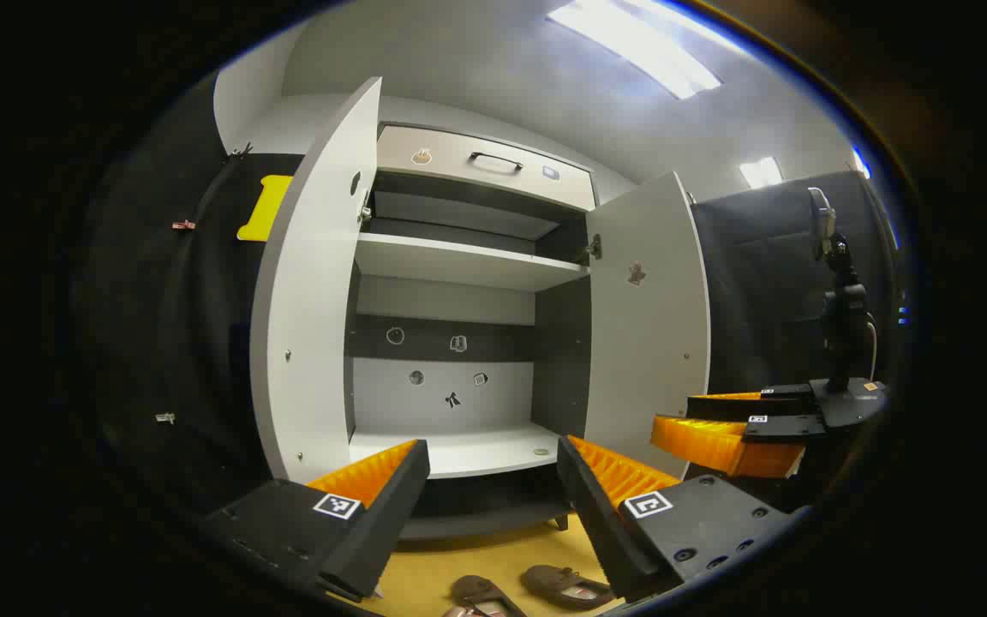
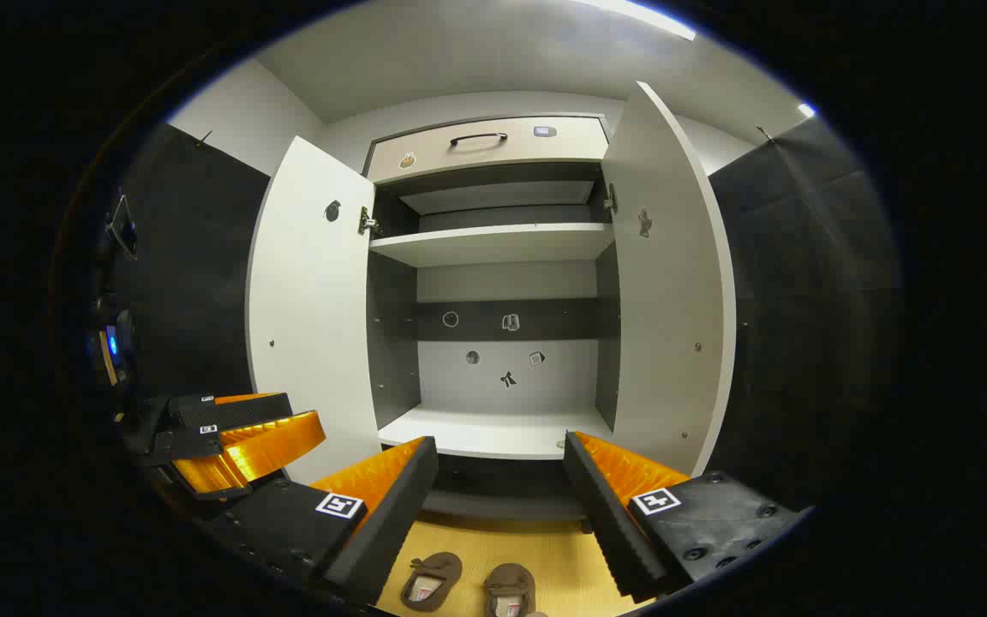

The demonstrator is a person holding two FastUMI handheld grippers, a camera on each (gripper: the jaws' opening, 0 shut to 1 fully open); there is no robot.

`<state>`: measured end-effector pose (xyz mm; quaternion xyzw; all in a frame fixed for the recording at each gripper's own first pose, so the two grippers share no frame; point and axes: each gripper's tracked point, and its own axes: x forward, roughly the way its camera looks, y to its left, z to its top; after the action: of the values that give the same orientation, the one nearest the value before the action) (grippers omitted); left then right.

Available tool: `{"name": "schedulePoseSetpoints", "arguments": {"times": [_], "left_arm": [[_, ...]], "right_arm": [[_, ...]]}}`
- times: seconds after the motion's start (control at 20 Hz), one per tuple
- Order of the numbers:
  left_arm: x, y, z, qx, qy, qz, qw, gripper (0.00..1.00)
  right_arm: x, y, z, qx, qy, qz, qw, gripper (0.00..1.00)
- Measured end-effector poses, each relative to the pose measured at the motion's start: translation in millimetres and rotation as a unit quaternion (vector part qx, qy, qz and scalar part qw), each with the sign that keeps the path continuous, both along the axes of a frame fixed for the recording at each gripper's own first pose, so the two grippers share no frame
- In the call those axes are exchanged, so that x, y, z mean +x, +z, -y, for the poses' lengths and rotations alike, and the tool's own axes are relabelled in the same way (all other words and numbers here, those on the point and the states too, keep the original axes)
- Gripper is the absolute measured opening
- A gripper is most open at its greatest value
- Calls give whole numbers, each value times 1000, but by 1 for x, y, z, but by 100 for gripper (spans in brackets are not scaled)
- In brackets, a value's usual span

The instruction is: Grab one shoe with the right hand and put it into the shoe cabinet, grab the other shoe with the left hand and put it into the shoe cabinet; then close the right door with the right hand and the left door with the left hand.

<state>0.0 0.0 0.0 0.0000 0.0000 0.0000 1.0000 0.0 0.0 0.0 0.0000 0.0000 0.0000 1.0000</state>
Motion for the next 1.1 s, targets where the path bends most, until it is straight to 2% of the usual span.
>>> {"name": "schedulePoseSetpoints", "arguments": {"times": [0.05, 0.1, 0.4, 0.7, 1.1], "left_arm": [[1, -1, 2, 1, -4, -3, 1000, 95], [2, -1, 3, 1, -7, -5, 1000, 95], [3, -1, 7, 8, -12, -10, 1000, 95], [3, -6, 8, 11, -14, -16, 1000, 95], [-3, 6, 2, 22, -19, 11, 1000, 95]], "right_arm": [[0, -1, 1, -1, -3, -2, 1000, 98], [0, -3, 3, -1, -5, -4, 1000, 100], [0, -11, 14, 4, -14, -11, 1000, 98], [0, -17, 6, 9, 2, -10, 1000, 98], [7, -47, -2, 21, 7, -17, 1000, 98]]}}
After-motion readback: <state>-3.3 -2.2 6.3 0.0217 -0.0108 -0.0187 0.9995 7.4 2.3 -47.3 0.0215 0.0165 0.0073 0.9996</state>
